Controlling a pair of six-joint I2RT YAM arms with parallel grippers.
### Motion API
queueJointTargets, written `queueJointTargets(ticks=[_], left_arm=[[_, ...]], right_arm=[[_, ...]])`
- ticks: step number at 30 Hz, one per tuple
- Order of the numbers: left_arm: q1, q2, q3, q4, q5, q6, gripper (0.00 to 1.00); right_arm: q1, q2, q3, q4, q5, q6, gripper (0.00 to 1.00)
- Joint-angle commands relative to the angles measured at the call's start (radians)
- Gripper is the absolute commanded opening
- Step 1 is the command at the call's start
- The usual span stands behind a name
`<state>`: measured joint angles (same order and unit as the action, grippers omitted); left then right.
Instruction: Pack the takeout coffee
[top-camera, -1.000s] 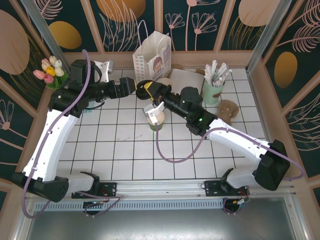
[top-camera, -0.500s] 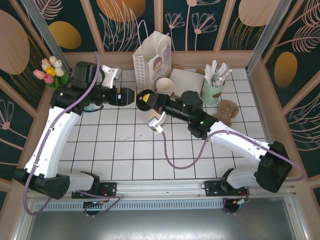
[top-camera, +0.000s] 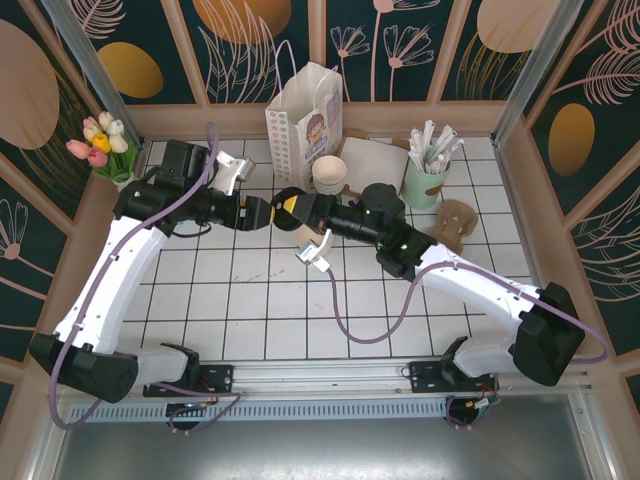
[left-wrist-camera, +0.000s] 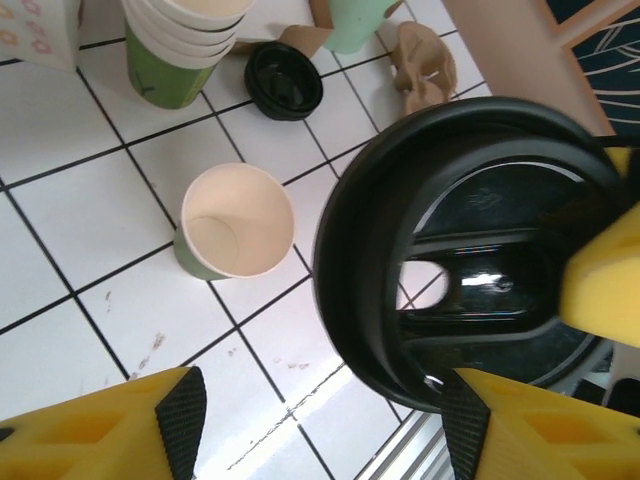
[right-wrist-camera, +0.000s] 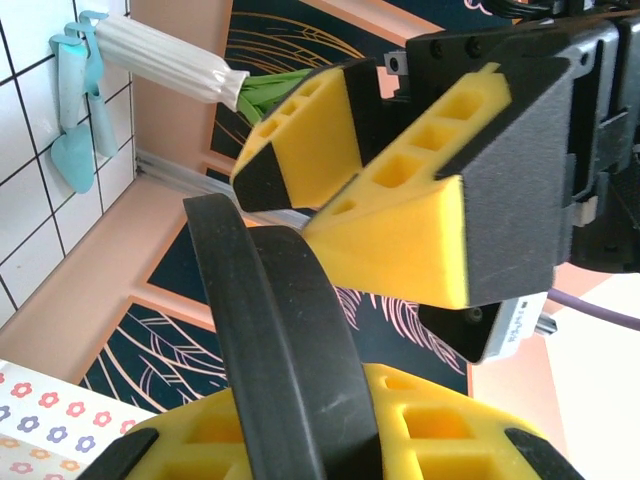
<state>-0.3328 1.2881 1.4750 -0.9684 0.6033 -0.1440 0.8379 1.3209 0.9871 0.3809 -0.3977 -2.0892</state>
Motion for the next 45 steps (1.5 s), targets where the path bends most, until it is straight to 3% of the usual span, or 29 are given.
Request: queueJointTargets(ticks=[1, 15, 24, 36, 41, 42, 45], left_arm=[[0.004, -0.019, -0.005, 0.03, 0.055, 0.014, 0.61], [0.004, 0.023, 0.013, 0.037, 0.101, -0.006, 0.47], [0.005, 0.039, 0.012, 0.033, 0.157, 0.0, 0.27], [-0.003, 0.023, -0.019, 0.022, 0.171, -0.002, 0.17], [-0.005, 0.005, -0.025, 0.04, 0.175, -0.007, 0.05], [-0.005, 0.006, -0.024, 0.036, 0.167, -0.009, 0.0], [-0.005, 0.007, -0.021, 0.036, 0.13, -0.015, 0.0]], right_arm=[[0.006, -0.032, 0.013, -0.03, -0.053, -0.103, 0.0], [0.034, -0.054, -0.01, -0.022, -0.052, -0.089, 0.0], [0.066, -0.04, -0.001, -0.038, -0.047, -0.07, 0.0], [0.104, -0.02, 0.036, -0.08, -0.009, -0.046, 0.0], [0.113, -0.019, 0.038, -0.083, 0.014, -0.017, 0.0], [0.118, -0.016, 0.042, -0.094, 0.026, -0.009, 0.02], [0.125, -0.012, 0.048, -0.128, 0.056, 0.007, 0.13]])
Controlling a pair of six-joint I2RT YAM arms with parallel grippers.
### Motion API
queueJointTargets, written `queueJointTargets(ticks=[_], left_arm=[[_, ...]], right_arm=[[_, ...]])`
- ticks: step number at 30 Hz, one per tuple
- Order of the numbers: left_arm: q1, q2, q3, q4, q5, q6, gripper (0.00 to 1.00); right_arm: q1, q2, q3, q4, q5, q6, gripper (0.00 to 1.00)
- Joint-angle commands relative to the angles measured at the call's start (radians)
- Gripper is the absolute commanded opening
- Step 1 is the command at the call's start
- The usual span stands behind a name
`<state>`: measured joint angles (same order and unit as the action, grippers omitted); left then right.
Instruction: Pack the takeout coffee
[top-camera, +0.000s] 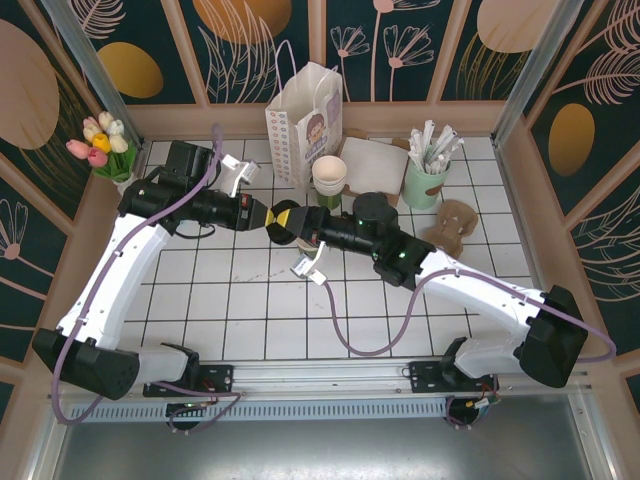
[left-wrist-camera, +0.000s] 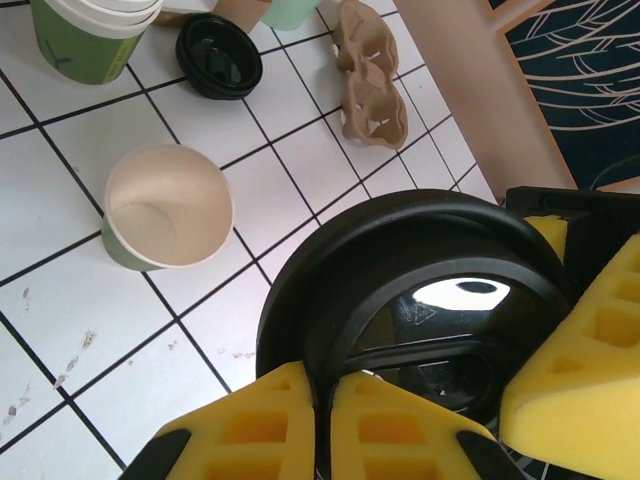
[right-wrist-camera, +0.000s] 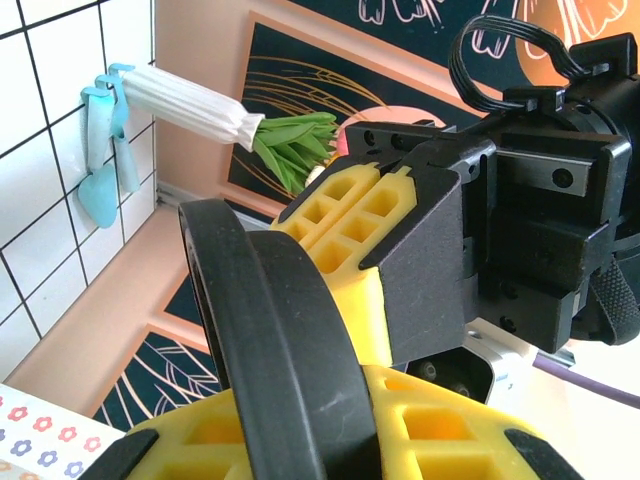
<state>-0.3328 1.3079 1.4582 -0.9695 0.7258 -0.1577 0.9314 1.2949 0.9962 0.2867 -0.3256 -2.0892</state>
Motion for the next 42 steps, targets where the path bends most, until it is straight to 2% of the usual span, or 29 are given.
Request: queueJointTargets(ticks=[1, 2, 5, 6, 7, 8, 14, 16, 21, 23, 25, 27, 30, 36, 42], left_arm=[[-0.006, -0.012, -0.001, 0.038, -0.011, -0.003, 0.0], [-0.004, -0.013, 0.005, 0.04, -0.041, -0.008, 0.0], [-0.005, -0.017, 0.028, 0.058, -0.165, -0.046, 0.0], [-0.003, -0.016, 0.033, 0.058, -0.221, -0.055, 0.0], [-0.004, -0.016, 0.035, 0.06, -0.266, -0.062, 0.0], [-0.003, -0.017, 0.035, 0.064, -0.311, -0.072, 0.0], [-0.003, -0.028, 0.019, 0.091, -0.514, -0.12, 0.0], [-0.003, -0.037, 0.019, 0.095, -0.587, -0.137, 0.0], [-0.002, -0.048, -0.012, 0.135, -0.725, -0.187, 0.0], [-0.002, -0.046, -0.047, 0.17, -0.735, -0.221, 0.0], [-0.002, -0.045, -0.091, 0.226, -0.716, -0.266, 0.0], [-0.002, -0.051, -0.136, 0.277, -0.674, -0.303, 0.0], [-0.002, -0.07, -0.185, 0.314, -0.621, -0.311, 0.0], [-0.003, -0.065, -0.244, 0.282, -0.605, -0.337, 0.0], [-0.012, -0.126, -0.346, 0.358, -0.539, -0.41, 0.0]], right_arm=[[0.033, 0.014, 0.039, -0.043, -0.007, 0.015, 0.17], [0.035, 0.013, 0.042, -0.051, 0.007, 0.029, 0.23], [0.051, 0.018, 0.074, -0.127, 0.088, 0.13, 0.62], [0.048, 0.02, 0.095, -0.179, 0.105, 0.182, 0.81], [0.035, 0.017, 0.102, -0.203, 0.069, 0.221, 0.97], [0.021, 0.021, 0.119, -0.22, 0.045, 0.266, 0.99], [0.017, 0.129, 0.289, -0.331, 0.148, 0.449, 0.99], [0.017, 0.172, 0.369, -0.394, 0.158, 0.555, 0.99], [-0.03, 0.344, 0.744, -0.711, 0.105, 0.94, 0.99], [-0.063, 0.386, 0.814, -0.759, 0.053, 1.082, 0.99], [-0.084, 0.38, 0.762, -0.666, 0.037, 1.231, 0.99], [-0.084, 0.35, 0.667, -0.51, 0.111, 1.386, 0.99], [-0.087, 0.328, 0.623, -0.424, 0.19, 1.644, 0.99], [-0.089, 0.321, 0.59, -0.424, 0.336, 2.142, 0.99], [-0.093, 0.335, 0.559, -0.47, 0.481, 2.458, 0.99]])
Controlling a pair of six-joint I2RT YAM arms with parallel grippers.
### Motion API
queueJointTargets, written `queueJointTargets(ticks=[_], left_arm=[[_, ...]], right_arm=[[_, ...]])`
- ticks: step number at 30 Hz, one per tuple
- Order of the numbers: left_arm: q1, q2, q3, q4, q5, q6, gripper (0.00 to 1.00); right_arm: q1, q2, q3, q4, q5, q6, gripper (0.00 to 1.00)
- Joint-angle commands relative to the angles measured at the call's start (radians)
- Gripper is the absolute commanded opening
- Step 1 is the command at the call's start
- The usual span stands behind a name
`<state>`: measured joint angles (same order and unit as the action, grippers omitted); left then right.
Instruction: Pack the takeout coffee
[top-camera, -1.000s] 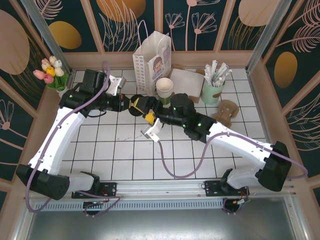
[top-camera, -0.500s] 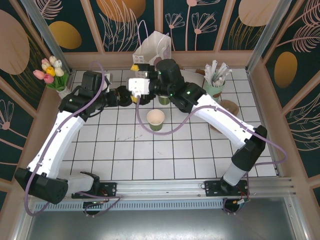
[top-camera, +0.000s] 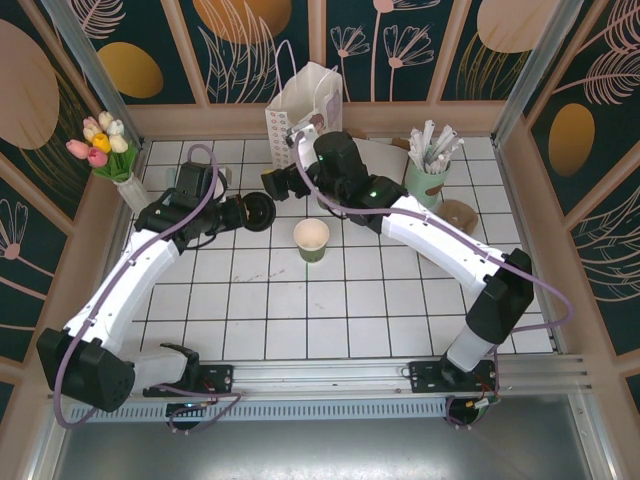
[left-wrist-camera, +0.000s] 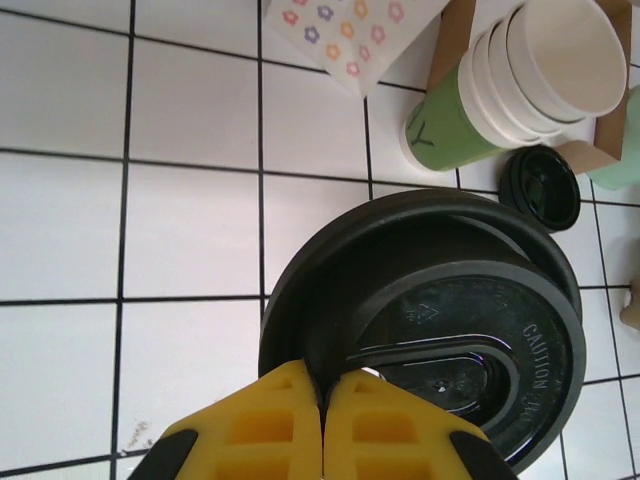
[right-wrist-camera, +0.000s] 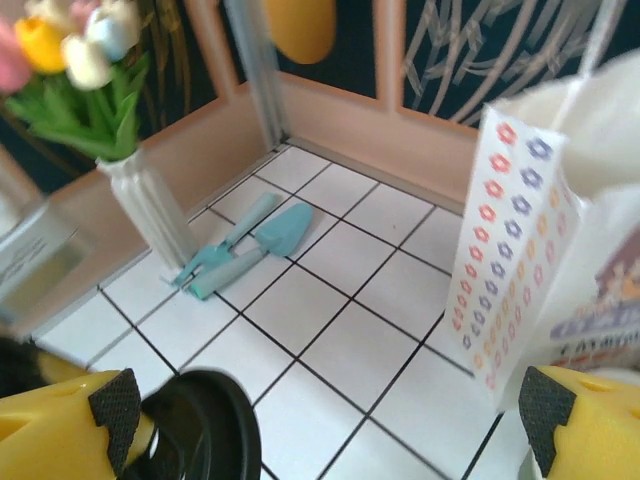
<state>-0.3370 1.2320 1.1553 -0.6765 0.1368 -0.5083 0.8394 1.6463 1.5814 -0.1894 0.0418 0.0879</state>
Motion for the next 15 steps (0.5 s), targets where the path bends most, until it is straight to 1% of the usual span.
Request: queueJointTargets(ticks=[1, 4, 6, 8, 10, 13, 15], left_arm=[[-0.013, -0.061, -0.065, 0.095, 0.064, -0.08, 0.0], [-0.038, -0.072, -0.1, 0.132, 0.072, -0.142, 0.0], [-0.071, -0.066, -0.093, 0.104, 0.034, -0.162, 0.0], [-0.094, -0.06, -0.083, 0.065, -0.002, -0.169, 0.0], [-0.107, -0.062, -0.083, 0.044, -0.015, -0.181, 0.0], [-0.127, -0.065, -0.103, 0.066, 0.006, -0.214, 0.0], [-0.145, -0.059, -0.128, 0.119, 0.036, -0.253, 0.0]], right_arm=[[-0.003, -0.024, -0.046, 0.018, 0.124, 0.324, 0.99], [-0.014, -0.047, -0.124, 0.079, 0.131, 0.449, 0.99], [-0.021, -0.067, -0.177, 0.106, 0.13, 0.513, 0.99], [-0.026, -0.093, -0.223, 0.108, 0.136, 0.547, 0.99], [-0.036, -0.126, -0.266, 0.096, 0.134, 0.556, 0.99], [-0.075, -0.179, -0.316, 0.061, 0.081, 0.543, 0.96], [-0.127, -0.219, -0.347, 0.049, -0.012, 0.542, 0.96]])
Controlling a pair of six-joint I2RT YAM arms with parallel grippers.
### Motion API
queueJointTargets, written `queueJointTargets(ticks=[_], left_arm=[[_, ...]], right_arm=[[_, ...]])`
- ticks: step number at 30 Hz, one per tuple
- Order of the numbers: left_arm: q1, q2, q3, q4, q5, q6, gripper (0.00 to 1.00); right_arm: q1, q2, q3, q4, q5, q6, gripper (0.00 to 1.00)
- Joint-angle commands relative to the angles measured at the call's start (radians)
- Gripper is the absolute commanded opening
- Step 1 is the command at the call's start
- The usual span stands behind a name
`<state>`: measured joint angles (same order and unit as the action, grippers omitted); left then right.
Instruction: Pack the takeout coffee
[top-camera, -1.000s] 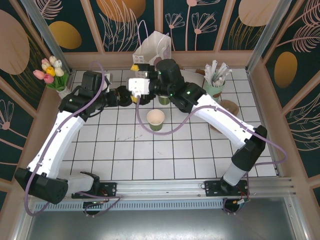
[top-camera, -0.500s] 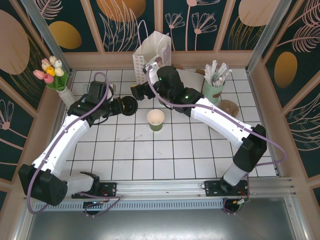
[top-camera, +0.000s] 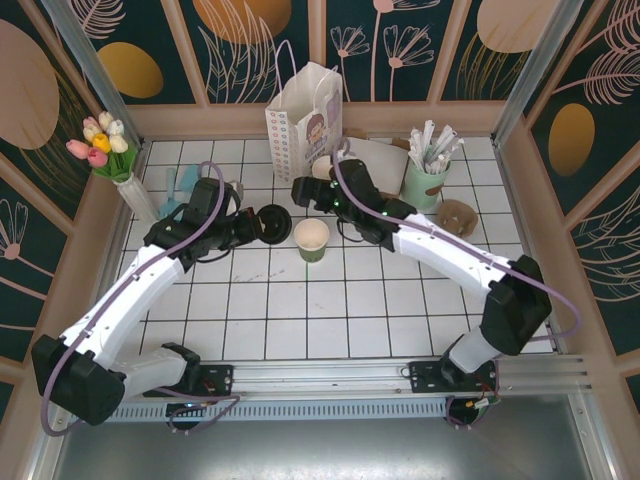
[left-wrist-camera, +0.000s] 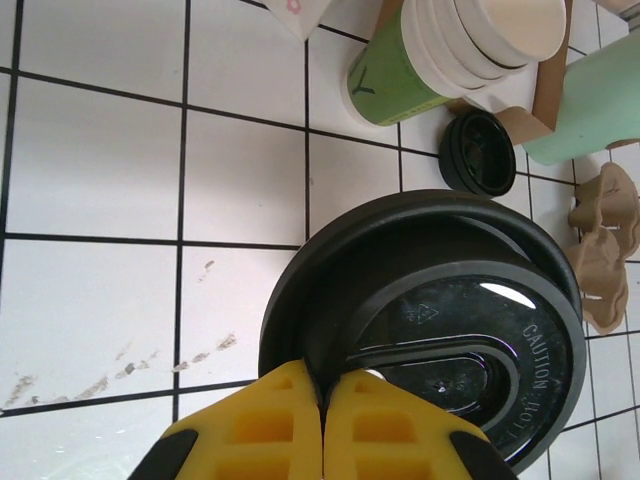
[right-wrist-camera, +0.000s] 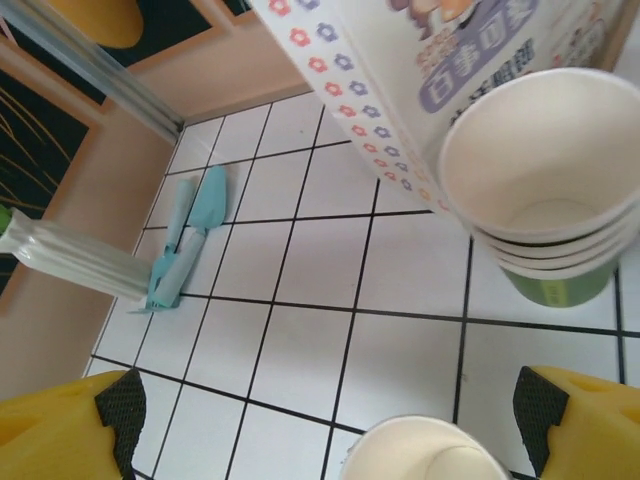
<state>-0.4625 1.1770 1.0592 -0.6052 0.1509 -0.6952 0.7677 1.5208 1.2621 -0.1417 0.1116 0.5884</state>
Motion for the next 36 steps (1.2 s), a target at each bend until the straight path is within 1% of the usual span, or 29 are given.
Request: queueJointTargets(ticks=[1, 3, 4, 6, 8, 10, 11, 14, 18, 20, 22, 24, 27, 28, 31, 36], left_arm=[[-0.031, 0.003, -0.039, 0.068, 0.031, -0.08, 0.0], [-0.069, 0.02, -0.045, 0.098, 0.022, -0.098, 0.0], [-0.081, 0.03, -0.045, 0.099, 0.013, -0.105, 0.0], [-0.102, 0.052, -0.041, 0.096, 0.004, -0.117, 0.0], [-0.125, 0.074, -0.026, 0.091, 0.003, -0.126, 0.0], [-0.154, 0.106, -0.003, 0.082, -0.005, -0.139, 0.0], [-0.172, 0.126, 0.007, 0.084, -0.011, -0.149, 0.0], [-0.209, 0.182, 0.036, 0.089, -0.019, -0.16, 0.0], [-0.211, 0.247, 0.103, 0.042, -0.042, -0.131, 0.0], [-0.21, 0.275, 0.142, 0.009, -0.047, -0.103, 0.0], [-0.211, 0.302, 0.172, 0.0, 0.002, -0.062, 0.0], [-0.208, 0.333, 0.213, -0.036, 0.027, -0.015, 0.0], [-0.201, 0.369, 0.264, -0.104, 0.001, 0.034, 0.0], [-0.194, 0.384, 0.283, -0.133, -0.018, 0.048, 0.0], [-0.181, 0.404, 0.311, -0.166, -0.036, 0.075, 0.0], [-0.157, 0.416, 0.303, -0.149, -0.042, 0.093, 0.0]], right_arm=[[-0.082, -0.11, -0.043, 0.001, -0.124, 0.041, 0.96], [-0.132, -0.151, -0.087, 0.001, -0.211, 0.02, 0.96], [-0.15, -0.167, -0.1, -0.011, -0.228, 0.007, 0.96], [-0.174, -0.211, -0.125, -0.053, -0.21, -0.015, 0.99], [-0.198, -0.264, -0.168, -0.066, -0.19, -0.022, 0.99], [-0.215, -0.31, -0.231, -0.044, -0.222, -0.019, 0.99], [-0.258, -0.329, -0.265, -0.026, -0.243, -0.01, 0.99], [-0.301, -0.35, -0.338, 0.021, -0.314, 0.024, 0.99], [-0.307, -0.344, -0.372, 0.08, -0.4, 0.046, 0.95], [-0.307, -0.341, -0.389, 0.107, -0.415, 0.06, 0.94], [-0.307, -0.323, -0.402, 0.12, -0.421, 0.078, 0.93], [-0.308, -0.294, -0.401, 0.133, -0.454, 0.109, 0.91], [-0.305, -0.236, -0.392, 0.199, -0.568, 0.148, 0.85], [-0.3, -0.22, -0.386, 0.202, -0.576, 0.153, 0.84], [-0.286, -0.2, -0.391, 0.191, -0.538, 0.156, 0.84], [-0.286, -0.188, -0.417, 0.232, -0.586, 0.154, 0.86]])
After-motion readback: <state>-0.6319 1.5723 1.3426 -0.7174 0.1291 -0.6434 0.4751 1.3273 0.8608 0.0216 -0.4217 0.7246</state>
